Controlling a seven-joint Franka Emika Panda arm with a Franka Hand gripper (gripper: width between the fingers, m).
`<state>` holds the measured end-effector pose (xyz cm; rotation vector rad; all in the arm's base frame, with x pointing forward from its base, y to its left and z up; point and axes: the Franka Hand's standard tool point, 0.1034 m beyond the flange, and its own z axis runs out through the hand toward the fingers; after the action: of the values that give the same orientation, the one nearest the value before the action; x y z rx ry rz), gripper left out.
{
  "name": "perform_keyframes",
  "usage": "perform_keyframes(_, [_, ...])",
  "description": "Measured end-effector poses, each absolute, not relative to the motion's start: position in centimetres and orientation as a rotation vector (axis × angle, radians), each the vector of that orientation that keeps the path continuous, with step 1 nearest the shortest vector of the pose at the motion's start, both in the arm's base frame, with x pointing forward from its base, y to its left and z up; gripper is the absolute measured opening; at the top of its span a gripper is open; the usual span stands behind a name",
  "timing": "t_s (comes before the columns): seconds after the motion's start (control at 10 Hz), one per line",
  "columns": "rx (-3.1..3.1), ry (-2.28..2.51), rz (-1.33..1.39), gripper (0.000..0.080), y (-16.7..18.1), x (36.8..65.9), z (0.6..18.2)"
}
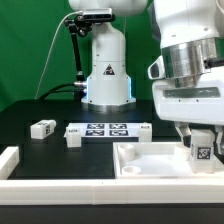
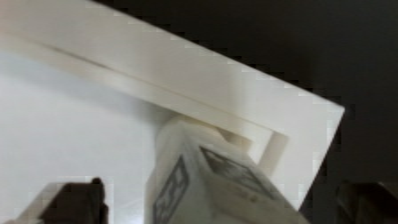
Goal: Assemble one leg
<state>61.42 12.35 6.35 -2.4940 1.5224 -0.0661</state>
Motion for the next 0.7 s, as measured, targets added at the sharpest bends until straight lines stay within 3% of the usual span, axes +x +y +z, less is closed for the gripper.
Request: perform_keyframes(0.7, [-2.995,0.499,-0.169,0.0649,11.4,61.5,6.4])
